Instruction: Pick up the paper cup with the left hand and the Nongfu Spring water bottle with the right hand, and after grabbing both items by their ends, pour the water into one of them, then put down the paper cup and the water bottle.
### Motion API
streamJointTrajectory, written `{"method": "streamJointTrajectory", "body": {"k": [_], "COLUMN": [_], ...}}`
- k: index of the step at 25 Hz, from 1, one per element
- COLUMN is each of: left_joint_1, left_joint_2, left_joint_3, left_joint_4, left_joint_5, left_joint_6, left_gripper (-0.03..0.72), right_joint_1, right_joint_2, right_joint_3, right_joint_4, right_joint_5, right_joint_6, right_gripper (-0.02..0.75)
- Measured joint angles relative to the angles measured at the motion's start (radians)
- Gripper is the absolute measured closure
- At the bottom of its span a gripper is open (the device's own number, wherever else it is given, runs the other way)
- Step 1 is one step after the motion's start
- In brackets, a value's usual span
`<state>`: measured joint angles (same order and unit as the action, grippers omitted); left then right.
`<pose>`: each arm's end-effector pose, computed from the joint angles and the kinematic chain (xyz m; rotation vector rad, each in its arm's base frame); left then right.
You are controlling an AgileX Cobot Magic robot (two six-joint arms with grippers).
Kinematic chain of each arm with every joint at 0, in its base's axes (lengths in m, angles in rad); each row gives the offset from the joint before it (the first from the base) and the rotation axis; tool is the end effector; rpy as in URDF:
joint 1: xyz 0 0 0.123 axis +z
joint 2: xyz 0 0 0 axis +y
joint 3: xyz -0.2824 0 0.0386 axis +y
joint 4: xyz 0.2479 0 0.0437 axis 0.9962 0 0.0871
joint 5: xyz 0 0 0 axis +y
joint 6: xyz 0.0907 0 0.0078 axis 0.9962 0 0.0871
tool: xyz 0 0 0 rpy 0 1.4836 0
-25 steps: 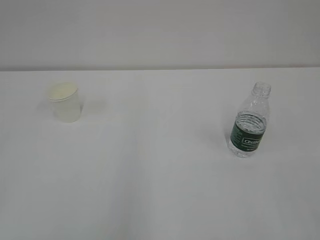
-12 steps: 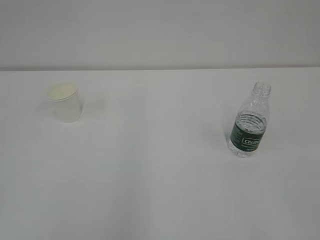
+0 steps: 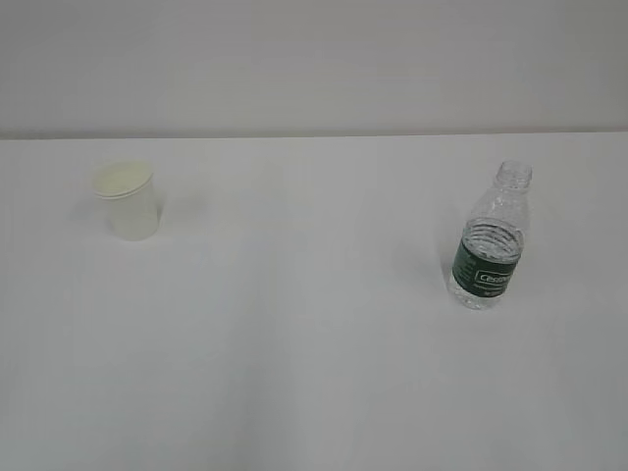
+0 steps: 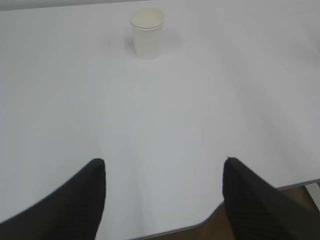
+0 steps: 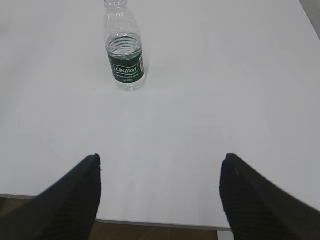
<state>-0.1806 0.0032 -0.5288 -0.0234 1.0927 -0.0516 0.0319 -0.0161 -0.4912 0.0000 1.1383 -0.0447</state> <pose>-0.0093 -0.0002 0.2826 0.1343 2.0505 -0.1723 -0.0097 -0.0003 0.2685 -0.0810 2.1131 -0.0076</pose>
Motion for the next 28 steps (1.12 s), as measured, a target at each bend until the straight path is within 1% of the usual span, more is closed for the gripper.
{"method": "streamJointTrajectory", "body": {"k": [11,18,23,28], "left_joint_1": [0.000,0.000,0.000,0.000], "left_joint_2": [0.010,0.118,0.155,0.155], "left_joint_3": [-0.010,-0.010,-0.020,-0.030], "left_joint_4": [-0.002,-0.025,-0.035,-0.054], "left_joint_5": [-0.009,-0.020,-0.067,-0.107], "left_joint_6": [0.000,0.000,0.000,0.000], "left_gripper": [0.168,0.172,0.174,0.174], "right_joint_1": [0.000,0.000,0.000,0.000], "right_joint_2": [0.000,0.000,0.000,0.000], "right_joint_3": [-0.004,-0.032,-0.053,-0.053], "right_joint_4": [0.000,0.031,0.031,0.029], "right_joint_5": [-0.017,-0.052,-0.072,-0.131], "right_joint_6": [0.000,0.000,-0.011,-0.036], "right_gripper": [0.184,0.184,0.184,0.184]}}
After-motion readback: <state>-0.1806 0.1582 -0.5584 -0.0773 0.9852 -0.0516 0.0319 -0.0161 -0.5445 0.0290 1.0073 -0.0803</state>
